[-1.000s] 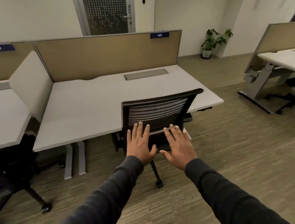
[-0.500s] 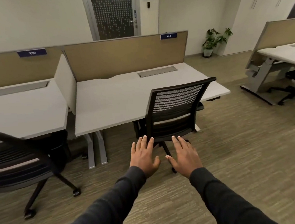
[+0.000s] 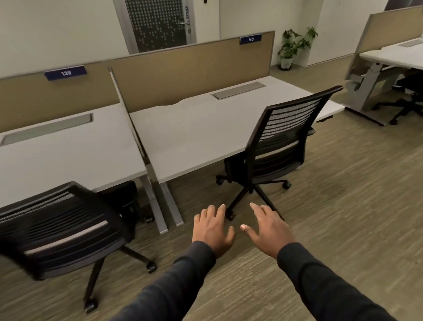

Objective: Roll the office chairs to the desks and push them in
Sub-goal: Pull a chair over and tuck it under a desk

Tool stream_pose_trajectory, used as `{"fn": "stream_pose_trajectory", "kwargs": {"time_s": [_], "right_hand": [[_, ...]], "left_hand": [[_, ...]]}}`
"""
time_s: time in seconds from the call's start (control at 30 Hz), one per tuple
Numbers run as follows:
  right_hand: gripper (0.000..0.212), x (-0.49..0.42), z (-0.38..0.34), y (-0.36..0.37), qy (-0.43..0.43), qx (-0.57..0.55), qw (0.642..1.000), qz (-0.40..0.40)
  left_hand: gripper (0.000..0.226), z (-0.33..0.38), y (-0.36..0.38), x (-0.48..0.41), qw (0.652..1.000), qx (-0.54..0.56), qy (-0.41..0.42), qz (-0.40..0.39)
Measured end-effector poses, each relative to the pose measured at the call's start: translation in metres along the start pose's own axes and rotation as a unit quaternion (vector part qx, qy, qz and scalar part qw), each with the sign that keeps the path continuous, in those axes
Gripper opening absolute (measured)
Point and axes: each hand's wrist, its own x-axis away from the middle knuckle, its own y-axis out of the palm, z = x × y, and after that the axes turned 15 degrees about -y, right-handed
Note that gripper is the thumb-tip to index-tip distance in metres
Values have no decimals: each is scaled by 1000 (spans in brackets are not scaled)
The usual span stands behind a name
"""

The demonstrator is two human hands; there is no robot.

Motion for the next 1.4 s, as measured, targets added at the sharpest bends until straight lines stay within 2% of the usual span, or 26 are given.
{"fn": "stream_pose_trajectory", "kwargs": {"time_s": [0.33, 0.77, 1.03, 1.23, 1.4], "right_hand": [[69, 41, -164, 31, -36, 29, 999, -5], [69, 207, -393, 118, -36, -42, 998, -14], [65, 249, -540, 161, -88, -55, 994, -23], [66, 263, -655, 203, -100, -61, 993, -22], [63, 274, -785, 256, -117, -50, 991, -44]], "left_hand": [[70, -133, -41, 95, 999, 27, -18, 31], [68, -324, -86, 332, 999, 5, -53, 5], [69, -447, -133, 430, 995, 7, -96, 31], [72, -552, -161, 490, 993, 4, -114, 40], [67, -671, -188, 555, 990, 10, -138, 39]]}}
